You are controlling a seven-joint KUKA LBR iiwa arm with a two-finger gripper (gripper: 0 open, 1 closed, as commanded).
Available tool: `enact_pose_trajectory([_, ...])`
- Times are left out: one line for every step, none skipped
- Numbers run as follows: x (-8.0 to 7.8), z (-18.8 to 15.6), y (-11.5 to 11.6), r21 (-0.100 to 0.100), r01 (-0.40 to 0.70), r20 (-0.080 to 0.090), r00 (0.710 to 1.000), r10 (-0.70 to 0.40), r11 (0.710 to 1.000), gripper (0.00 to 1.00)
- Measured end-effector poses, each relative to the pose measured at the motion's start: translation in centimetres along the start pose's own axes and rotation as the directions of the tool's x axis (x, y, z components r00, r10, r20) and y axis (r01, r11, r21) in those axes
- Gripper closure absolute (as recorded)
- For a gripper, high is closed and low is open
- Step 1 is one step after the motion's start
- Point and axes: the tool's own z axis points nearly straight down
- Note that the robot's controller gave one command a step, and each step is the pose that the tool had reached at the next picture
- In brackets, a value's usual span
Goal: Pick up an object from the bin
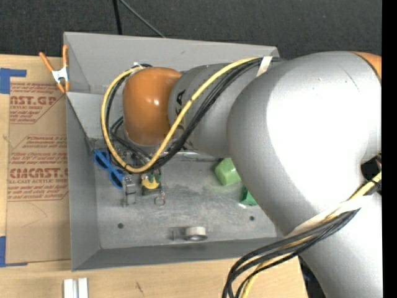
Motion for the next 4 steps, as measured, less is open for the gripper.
enact_pose_trajectory([0.1, 0.0, -0.2, 0.002, -0.003, -0.002, 1.0, 0.003, 1.0, 1.0])
enact_pose_trajectory([2.5, -11.8, 2.2, -0.001, -0.012, 0.005, 1.0, 0.012, 1.0, 1.0])
enact_pose_trajectory([4.1, -19.9, 2.3, 0.001, 0.14, 0.005, 0.99, -0.14, 0.99, 1.0])
enact_pose_trajectory([2.9, -18.9, 2.1, 0.001, 0.1, -0.001, 0.995, -0.1, 0.995, 1.0])
